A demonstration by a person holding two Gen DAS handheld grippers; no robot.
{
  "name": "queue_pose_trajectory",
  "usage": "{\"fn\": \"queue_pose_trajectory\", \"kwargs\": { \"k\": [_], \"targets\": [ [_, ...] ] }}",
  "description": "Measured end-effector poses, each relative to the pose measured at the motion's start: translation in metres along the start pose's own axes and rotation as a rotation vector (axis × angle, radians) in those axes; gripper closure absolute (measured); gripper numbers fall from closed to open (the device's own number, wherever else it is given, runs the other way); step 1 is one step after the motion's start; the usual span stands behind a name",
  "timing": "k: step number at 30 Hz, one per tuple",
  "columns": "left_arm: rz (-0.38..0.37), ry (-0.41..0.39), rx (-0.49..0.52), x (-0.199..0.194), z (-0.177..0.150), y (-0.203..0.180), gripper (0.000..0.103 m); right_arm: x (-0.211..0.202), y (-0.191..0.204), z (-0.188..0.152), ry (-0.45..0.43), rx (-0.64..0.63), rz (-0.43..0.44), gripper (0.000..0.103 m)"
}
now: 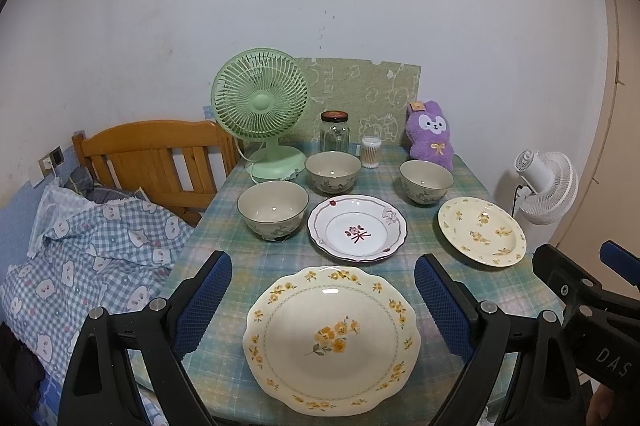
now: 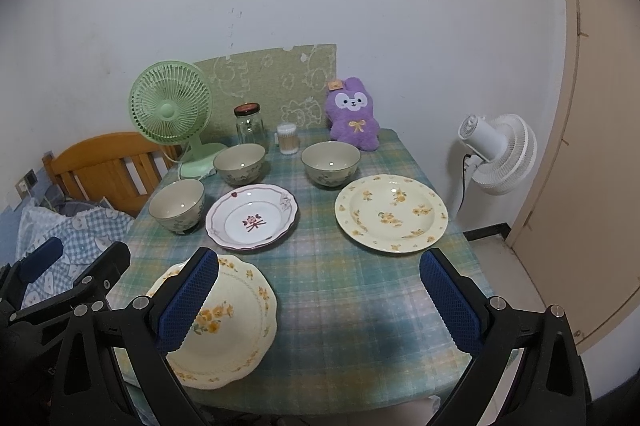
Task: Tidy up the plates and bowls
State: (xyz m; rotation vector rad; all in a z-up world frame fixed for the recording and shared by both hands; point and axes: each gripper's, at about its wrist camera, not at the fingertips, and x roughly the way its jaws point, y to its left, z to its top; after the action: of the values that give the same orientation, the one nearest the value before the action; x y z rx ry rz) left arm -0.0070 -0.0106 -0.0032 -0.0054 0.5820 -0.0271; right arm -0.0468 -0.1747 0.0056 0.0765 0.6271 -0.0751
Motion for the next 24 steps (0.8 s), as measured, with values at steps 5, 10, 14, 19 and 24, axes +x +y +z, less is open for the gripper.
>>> {"fn": "queue_pose_trajectory", "kwargs": {
  "k": [5,10,14,19,24],
  "targets": [
    [0.008,0.024,0.001,0.016,0.0,0.007,0.014,0.017,0.01,0.0,0.02,-0.008,-0.004,0.002],
    [0.008,0.067,0.013,0.042,-0.002,0.015,0.019,0.046,0.026,-0.001,0.063,-0.027,-0.009,0.006],
    [0.015,0.13,0.027,0.066,-0.009,0.022,0.023,0.072,0.037,-0.006,0.117,-0.028,-0.015,0.008],
    [0.028,0.203,0.037,0.096,-0.022,0.035,0.025,0.109,0.051,-0.021,0.21,-0.018,-0.019,0.01],
    [0.044,0.284,0.024,0.124,-0.039,0.047,0.026,0.142,0.068,-0.035,0.287,-0.031,-0.026,0.013]
  ]
}}
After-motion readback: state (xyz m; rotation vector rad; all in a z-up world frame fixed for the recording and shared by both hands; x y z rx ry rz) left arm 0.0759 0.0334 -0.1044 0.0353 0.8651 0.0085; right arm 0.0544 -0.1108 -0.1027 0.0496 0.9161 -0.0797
